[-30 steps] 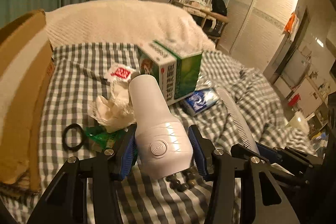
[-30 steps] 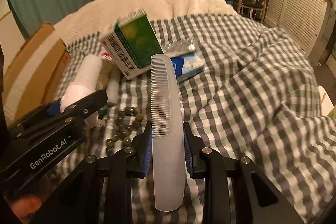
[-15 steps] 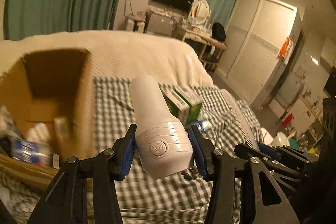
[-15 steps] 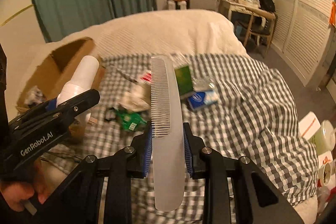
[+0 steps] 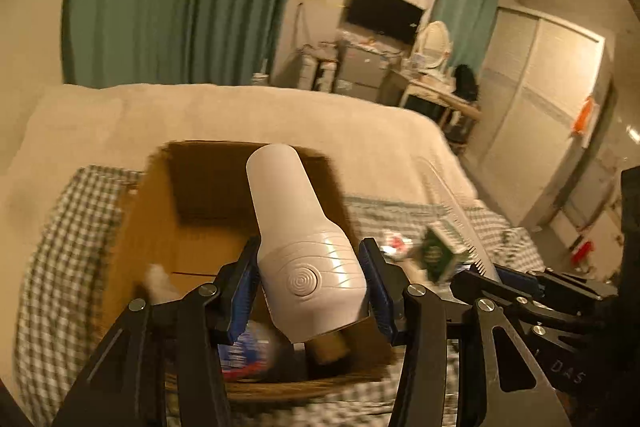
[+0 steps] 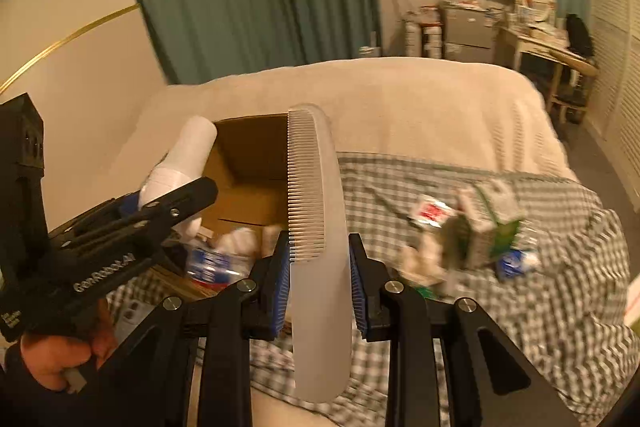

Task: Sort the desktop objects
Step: 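Carry bottle and comb over the cardboard box and open both tools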

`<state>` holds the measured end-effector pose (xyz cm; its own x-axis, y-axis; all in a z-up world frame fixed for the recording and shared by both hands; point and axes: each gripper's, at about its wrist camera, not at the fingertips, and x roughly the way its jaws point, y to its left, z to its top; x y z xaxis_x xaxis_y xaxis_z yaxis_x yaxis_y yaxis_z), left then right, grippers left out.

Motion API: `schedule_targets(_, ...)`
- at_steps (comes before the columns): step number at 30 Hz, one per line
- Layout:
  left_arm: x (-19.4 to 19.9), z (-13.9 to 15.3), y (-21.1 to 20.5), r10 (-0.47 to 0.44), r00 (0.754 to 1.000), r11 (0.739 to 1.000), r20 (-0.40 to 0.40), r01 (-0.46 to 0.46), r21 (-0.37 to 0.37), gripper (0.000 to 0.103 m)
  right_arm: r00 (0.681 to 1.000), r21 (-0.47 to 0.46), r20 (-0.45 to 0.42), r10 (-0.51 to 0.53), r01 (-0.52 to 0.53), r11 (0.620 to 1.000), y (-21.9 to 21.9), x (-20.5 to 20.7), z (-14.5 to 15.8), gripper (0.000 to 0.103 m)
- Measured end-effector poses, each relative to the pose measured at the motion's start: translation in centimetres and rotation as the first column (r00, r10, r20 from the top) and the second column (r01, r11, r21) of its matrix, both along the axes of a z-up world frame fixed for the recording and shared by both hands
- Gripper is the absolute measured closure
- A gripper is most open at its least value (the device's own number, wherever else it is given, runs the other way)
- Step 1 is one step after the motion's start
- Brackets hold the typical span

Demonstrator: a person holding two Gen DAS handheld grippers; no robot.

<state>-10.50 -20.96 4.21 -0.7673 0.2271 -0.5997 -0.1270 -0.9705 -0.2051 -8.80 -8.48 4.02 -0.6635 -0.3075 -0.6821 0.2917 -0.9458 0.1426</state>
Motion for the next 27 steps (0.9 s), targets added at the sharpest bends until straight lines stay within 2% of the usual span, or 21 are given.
schedule_targets(3,-0.8,-1.1,-1.4,0.026,0.999,0.999,0.025,-0.025,-0.047,0.053,0.999,-0.008,0.025,0.036,-0.036,0.999,-2.8,-1.4,-0.7,0.078)
schedule_targets(10,-1.3,-4.1,-3.3,0.08,0.991,0.996,0.109,-0.076,-0.045,0.05,0.992,-0.081,0.102,0.076,-0.068,0.994,-5.8,-3.6,-3.0,0.076)
schedule_targets(11,-1.3,-4.3,-3.4,0.088,0.989,0.996,0.118,-0.083,-0.043,0.046,0.991,-0.092,0.106,0.077,-0.067,0.994,-5.9,-3.7,-3.1,0.072)
schedule_targets(12,-0.9,-4.4,-3.7,0.092,0.988,0.995,0.123,-0.088,-0.04,0.042,0.992,-0.097,0.105,0.072,-0.061,0.993,-6.1,-3.6,-3.1,0.058)
schedule_targets(13,-0.6,-4.4,-3.9,0.096,0.988,0.995,0.123,-0.092,-0.039,0.035,0.993,-0.105,0.099,0.065,-0.054,0.993,-5.9,-3.6,-3.1,0.052)
schedule_targets(16,0.4,-3.2,-4.3,0.116,0.988,0.993,0.103,-0.113,-0.036,0.027,0.996,-0.143,0.075,0.046,-0.035,0.989,-4.7,-3.3,-2.4,0.052)
schedule_targets(18,1.1,-2.1,-4.2,0.121,0.989,0.993,0.083,-0.119,-0.026,0.026,0.997,-0.141,0.069,0.027,-0.017,0.99,-3.8,-2.9,-1.7,0.052)
schedule_targets(23,3.8,1.1,-2.6,0.088,0.995,0.996,0.037,-0.088,-0.021,0.025,0.999,-0.09,0.03,-0.033,0.036,0.995,0.0,-0.1,0.7,0.051)
schedule_targets(27,6.6,4.0,-0.5,0.048,0.999,0.999,-0.003,-0.048,-0.015,0.021,0.994,-0.035,-0.02,-0.105,0.105,0.994,4.5,4.2,3.6,0.051)
